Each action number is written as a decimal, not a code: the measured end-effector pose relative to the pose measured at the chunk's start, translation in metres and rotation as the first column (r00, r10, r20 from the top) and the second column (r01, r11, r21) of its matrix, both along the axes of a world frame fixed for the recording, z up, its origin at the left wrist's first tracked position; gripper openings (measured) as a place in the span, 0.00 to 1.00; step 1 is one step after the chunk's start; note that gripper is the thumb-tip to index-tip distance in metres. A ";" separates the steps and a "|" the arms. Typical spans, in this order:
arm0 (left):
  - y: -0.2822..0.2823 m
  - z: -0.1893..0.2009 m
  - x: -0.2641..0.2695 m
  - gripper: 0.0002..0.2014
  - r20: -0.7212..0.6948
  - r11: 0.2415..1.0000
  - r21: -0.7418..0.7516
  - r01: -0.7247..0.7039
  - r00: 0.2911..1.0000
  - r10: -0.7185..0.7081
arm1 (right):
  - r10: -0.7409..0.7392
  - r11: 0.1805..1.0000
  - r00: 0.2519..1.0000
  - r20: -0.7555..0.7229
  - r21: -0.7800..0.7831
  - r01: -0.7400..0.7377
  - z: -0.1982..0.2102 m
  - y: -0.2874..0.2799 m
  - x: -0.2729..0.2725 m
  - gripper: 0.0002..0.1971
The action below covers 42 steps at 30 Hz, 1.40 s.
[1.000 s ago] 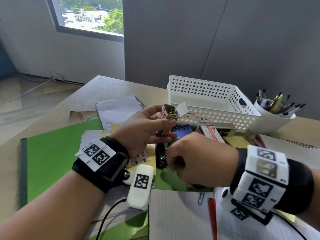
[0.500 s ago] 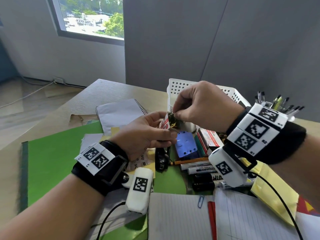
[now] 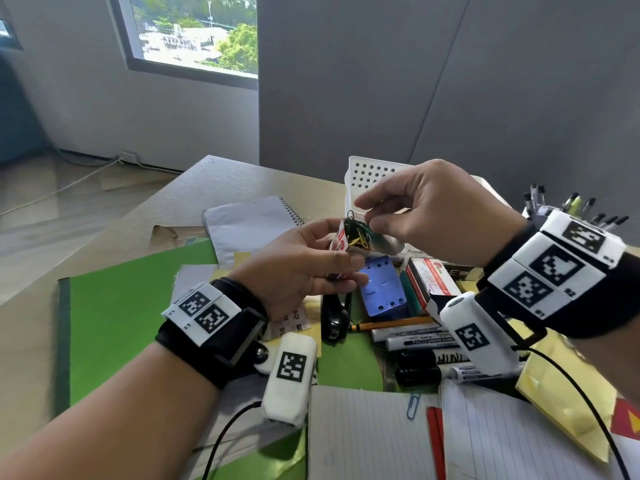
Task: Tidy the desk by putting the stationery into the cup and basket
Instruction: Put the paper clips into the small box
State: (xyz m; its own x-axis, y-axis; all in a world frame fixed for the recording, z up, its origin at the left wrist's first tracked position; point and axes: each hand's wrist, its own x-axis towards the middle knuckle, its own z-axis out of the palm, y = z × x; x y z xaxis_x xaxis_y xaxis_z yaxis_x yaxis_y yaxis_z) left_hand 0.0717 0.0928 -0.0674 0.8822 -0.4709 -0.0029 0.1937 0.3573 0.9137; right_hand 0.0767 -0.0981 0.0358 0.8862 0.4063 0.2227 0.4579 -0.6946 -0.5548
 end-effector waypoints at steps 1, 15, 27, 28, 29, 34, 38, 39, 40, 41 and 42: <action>0.000 0.000 0.000 0.23 -0.002 1.000 -0.009 0.003 1.000 -0.003 | 0.007 1.000 1.000 -0.006 -0.019 -0.008 -0.001 0.000 0.000 0.14; -0.002 0.001 -0.002 0.22 -0.002 0.997 0.069 0.017 1.000 -0.017 | 0.022 0.997 0.999 -0.043 -0.076 -0.025 0.004 0.006 0.001 0.09; 0.000 0.006 -0.004 0.19 -0.062 0.997 -0.073 0.003 0.998 -0.007 | 0.111 0.988 0.991 0.077 -0.113 -0.102 0.009 -0.008 -0.010 0.12; 0.000 0.006 -0.005 0.21 -0.065 0.996 -0.087 0.010 0.998 -0.016 | 0.102 0.986 0.988 0.113 -0.145 -0.085 0.007 -0.008 -0.011 0.11; 0.000 0.006 -0.005 0.22 -0.066 0.995 -0.101 0.021 0.997 -0.028 | 0.088 0.986 0.986 0.138 -0.155 -0.067 0.005 -0.009 -0.011 0.09; -0.001 0.009 -0.007 0.23 -0.039 0.993 -0.099 0.063 0.997 -0.067 | 0.118 0.991 0.985 0.125 -0.075 -0.109 -0.001 -0.010 -0.016 0.06; -0.001 0.008 -0.006 0.21 -0.033 0.993 -0.076 0.089 0.995 -0.092 | 0.120 0.993 0.988 0.102 -0.025 -0.118 -0.003 -0.016 -0.022 0.14; -0.001 0.008 -0.006 0.21 -0.033 0.994 -0.073 0.086 0.995 -0.089 | 0.117 0.993 0.986 0.117 -0.017 -0.116 -0.003 -0.018 -0.023 0.16; -0.001 0.008 -0.006 0.21 -0.032 0.994 -0.070 0.081 0.996 -0.084 | 0.117 0.993 0.986 0.122 -0.022 -0.115 -0.004 -0.020 -0.024 0.18; -0.001 0.008 -0.007 0.21 -0.029 0.995 -0.066 0.078 0.996 -0.080 | 0.119 0.993 0.987 0.110 -0.036 -0.116 -0.005 -0.022 -0.024 0.18; -0.002 0.008 -0.007 0.22 -0.026 0.995 -0.063 0.078 0.997 -0.079 | 0.119 0.992 0.990 0.081 -0.050 -0.115 -0.008 -0.022 -0.023 0.17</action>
State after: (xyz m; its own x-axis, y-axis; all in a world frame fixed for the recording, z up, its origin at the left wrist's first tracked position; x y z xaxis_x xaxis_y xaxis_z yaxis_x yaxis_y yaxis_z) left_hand 0.0649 0.0912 -0.0595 0.8424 -0.5388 0.0038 0.2490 0.3956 0.8840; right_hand 0.0534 -0.1206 0.0281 0.8109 0.5175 0.2731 0.5810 -0.6566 -0.4810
